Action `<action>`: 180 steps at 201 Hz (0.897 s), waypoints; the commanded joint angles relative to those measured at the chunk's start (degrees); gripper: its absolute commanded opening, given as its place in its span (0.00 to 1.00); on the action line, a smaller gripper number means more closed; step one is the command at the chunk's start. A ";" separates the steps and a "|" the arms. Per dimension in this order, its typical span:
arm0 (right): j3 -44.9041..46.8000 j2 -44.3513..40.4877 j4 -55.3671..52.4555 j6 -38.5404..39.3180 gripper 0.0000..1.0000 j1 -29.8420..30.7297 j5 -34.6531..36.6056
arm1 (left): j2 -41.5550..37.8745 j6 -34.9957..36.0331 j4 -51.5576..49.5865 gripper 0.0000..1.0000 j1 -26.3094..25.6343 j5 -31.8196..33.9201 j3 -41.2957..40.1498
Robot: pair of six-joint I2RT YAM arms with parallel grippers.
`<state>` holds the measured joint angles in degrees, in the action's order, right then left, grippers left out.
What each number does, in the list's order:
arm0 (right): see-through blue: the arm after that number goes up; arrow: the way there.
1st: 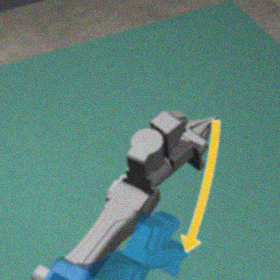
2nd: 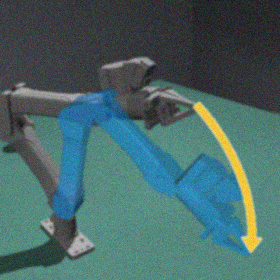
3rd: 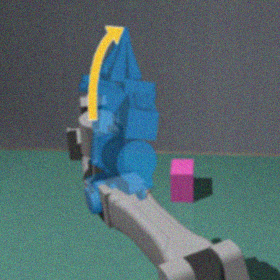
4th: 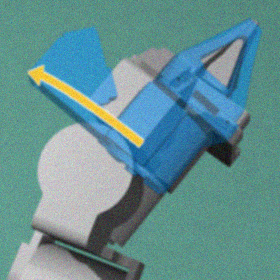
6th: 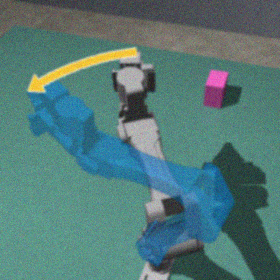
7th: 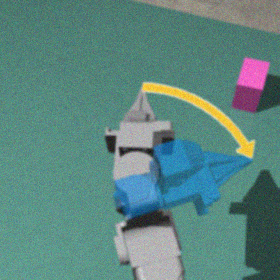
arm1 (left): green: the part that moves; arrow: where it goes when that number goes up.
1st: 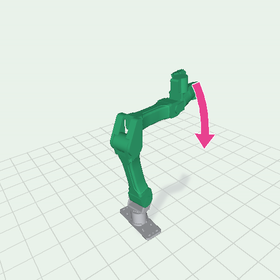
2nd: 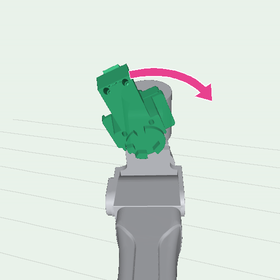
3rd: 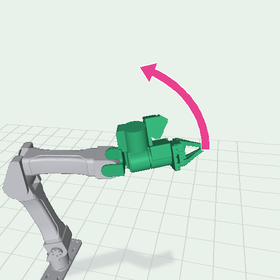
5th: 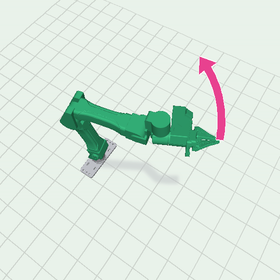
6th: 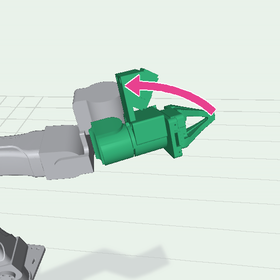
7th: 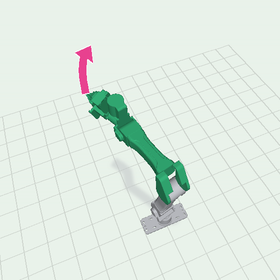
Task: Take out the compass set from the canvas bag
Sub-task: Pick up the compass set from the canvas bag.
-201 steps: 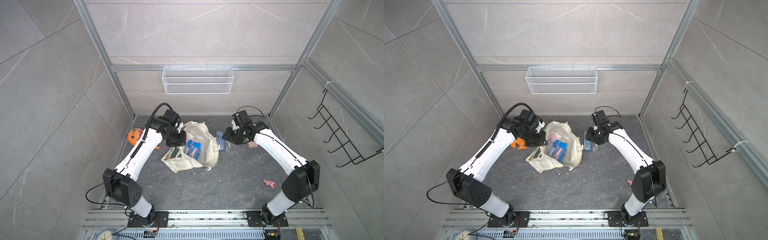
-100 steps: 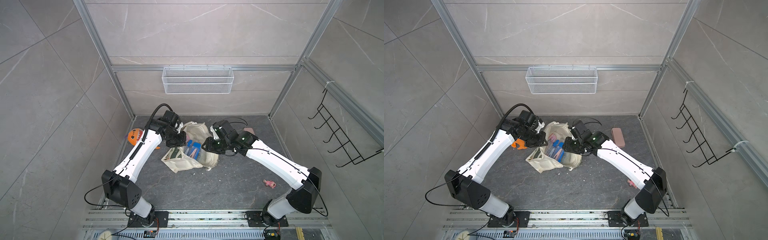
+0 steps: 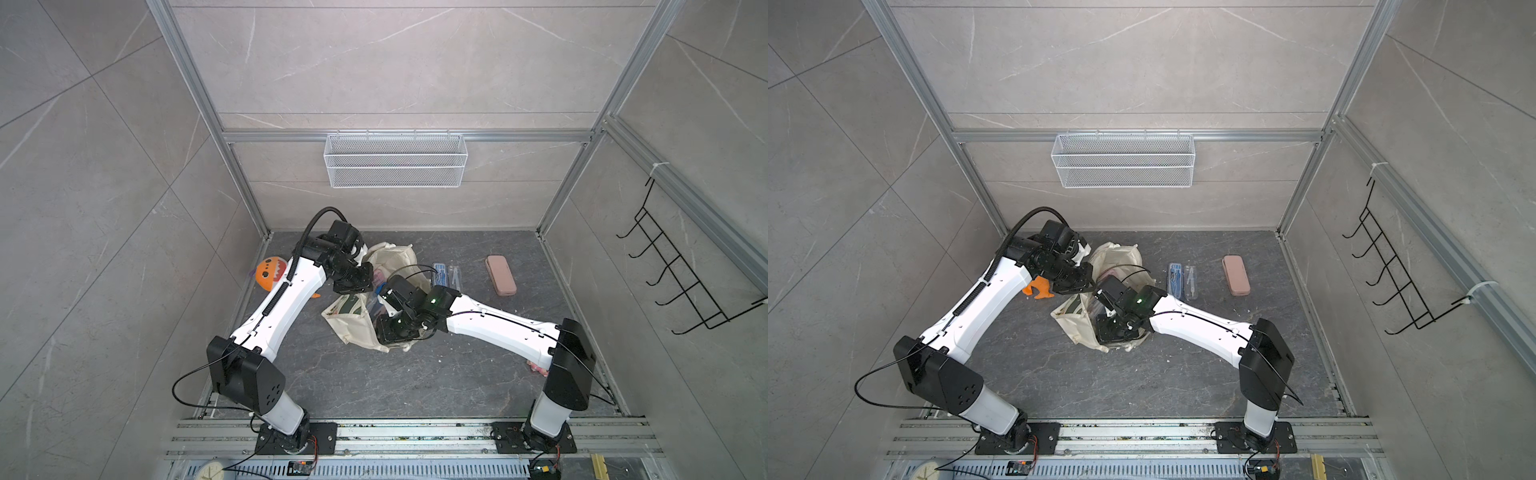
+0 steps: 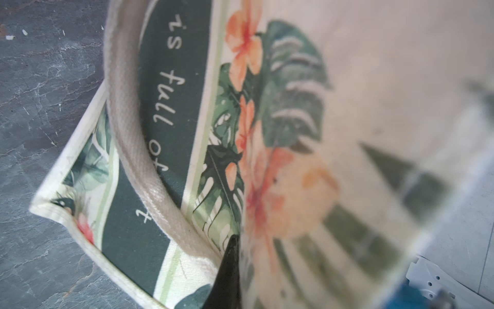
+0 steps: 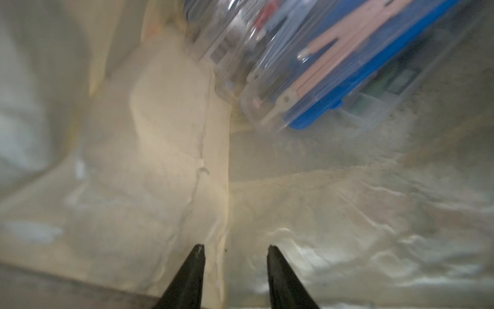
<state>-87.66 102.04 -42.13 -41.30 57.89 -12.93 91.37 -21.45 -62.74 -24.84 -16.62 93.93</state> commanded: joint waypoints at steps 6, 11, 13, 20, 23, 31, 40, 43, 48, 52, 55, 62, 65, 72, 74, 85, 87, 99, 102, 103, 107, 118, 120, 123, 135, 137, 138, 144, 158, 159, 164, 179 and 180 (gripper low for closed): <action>-0.90 2.20 -1.14 2.71 0.42 1.36 -3.34 | 0.18 0.46 0.81 0.00 -0.19 -1.69 3.15; -0.82 2.28 -0.94 2.44 0.42 1.36 -3.17 | 0.16 0.55 0.78 0.00 -0.20 -1.79 3.06; -0.82 2.33 -0.89 2.32 0.42 1.35 -3.03 | 0.13 0.56 0.71 0.00 -0.21 -1.93 3.05; -0.90 2.37 -0.79 1.84 0.42 1.35 -2.25 | 0.06 0.57 0.66 0.00 -0.13 -2.26 2.81; -0.92 2.37 -0.69 1.51 0.43 1.33 -1.97 | 0.04 0.64 0.64 0.00 -0.18 -2.45 2.70; -1.24 2.44 -0.73 0.52 0.44 1.18 -1.00 | -0.21 0.71 0.62 0.00 -0.19 -2.79 2.30; -1.91 2.64 -1.38 -0.93 0.46 0.84 0.55 | -0.55 0.75 0.60 0.00 -0.19 -3.12 1.84; -2.21 2.75 -1.60 -1.49 0.46 0.68 1.13 | -0.72 0.74 0.60 0.00 -0.20 -3.19 1.65; -2.47 2.85 -1.82 -2.41 0.46 0.39 2.03 | -0.96 0.75 0.53 0.00 -0.16 -3.39 1.38; -2.68 2.94 -1.87 -3.52 0.47 0.11 2.53 | -1.16 0.72 0.45 0.00 -0.21 -3.55 1.04; -2.79 3.03 -1.89 -4.40 0.47 -0.16 2.84 | -1.26 0.71 0.45 0.00 -0.22 -3.60 0.82; -3.05 3.14 -1.80 -6.43 0.48 -0.83 3.36 | -1.66 0.76 0.38 0.00 -0.28 -3.81 0.44; -3.10 3.21 -1.69 -7.25 0.48 -1.15 3.49 | -1.79 0.76 0.28 0.00 -0.29 -3.90 0.27; -3.41 3.53 -1.89 -9.24 0.48 -1.81 3.90 | -2.17 0.75 0.21 0.00 -0.34 -3.95 -0.08; -3.56 3.61 -2.01 -9.66 0.48 -2.05 4.06 | -2.27 0.72 0.22 0.00 -0.31 -3.99 -0.13; -4.59 4.17 -2.98 -12.25 0.46 -3.10 4.91 | -2.71 0.69 0.16 0.00 -0.27 -4.05 -0.52; -4.73 4.25 -3.03 -12.70 0.45 -3.28 5.08 | -2.78 0.70 0.16 0.00 -0.27 -4.04 -0.62; -5.77 4.68 -2.72 -15.04 0.43 -4.04 5.86 | -3.17 0.59 0.14 0.00 -0.28 -4.37 -0.93; -6.13 4.82 -2.71 -15.65 0.43 -4.22 6.23 | -3.27 0.57 0.10 0.00 -0.33 -4.38 -0.95; -6.26 4.83 -2.75 -15.87 0.43 -4.25 6.42 | -3.29 0.60 0.09 0.00 -0.36 -4.38 -0.95; -6.77 5.04 -2.88 -16.73 0.44 -4.48 7.04 | -3.35 0.48 0.12 0.00 -0.36 -4.52 -1.07; -8.23 5.98 -3.36 -19.26 0.47 -5.08 8.40 | -3.48 0.48 0.15 0.00 -0.46 -4.56 -1.23; -8.47 6.15 -3.34 -19.52 0.47 -5.16 8.54 | -3.53 0.46 0.16 0.00 -0.45 -4.63 -1.25; -8.68 6.46 -3.36 -20.35 0.48 -5.31 8.80 | -3.61 0.48 0.21 0.00 -0.49 -4.57 -1.29; -9.68 7.69 -3.56 -23.28 0.50 -5.93 9.59 | -3.51 0.38 0.24 0.00 -0.70 -4.61 -1.44; -9.78 7.90 -3.50 -23.56 0.50 -6.01 9.63 | -3.49 0.39 0.23 0.00 -0.70 -4.64 -1.46; -9.75 7.99 -3.45 -23.69 0.50 -6.11 9.61 | -3.49 0.42 0.28 0.00 -0.72 -4.69 -1.47; -10.03 8.64 -3.33 -24.44 0.51 -6.43 9.70 | -3.48 0.47 0.32 0.00 -0.75 -4.85 -1.36; -10.60 9.78 -3.60 -26.20 0.54 -6.81 10.66 | -3.51 0.47 0.32 0.00 -1.00 -4.82 -1.30; -10.65 9.86 -3.59 -26.29 0.54 -6.81 10.74 | -3.54 0.46 0.28 0.00 -1.00 -4.82 -1.34; -10.74 10.21 -3.73 -26.73 0.55 -6.91 11.14 | -3.62 0.53 0.28 0.00 -1.04 -4.90 -1.37; -10.67 11.05 -4.04 -28.69 0.59 -7.18 12.04 | -3.70 0.52 0.36 0.00 -1.17 -4.98 -1.38; -10.59 11.06 -3.98 -28.81 0.59 -7.22 12.09 | -3.72 0.53 0.35 0.00 -1.17 -4.94 -1.38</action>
<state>-96.90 110.91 -43.90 -64.58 51.13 -3.99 90.35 -21.41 -63.00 -25.47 -18.48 92.33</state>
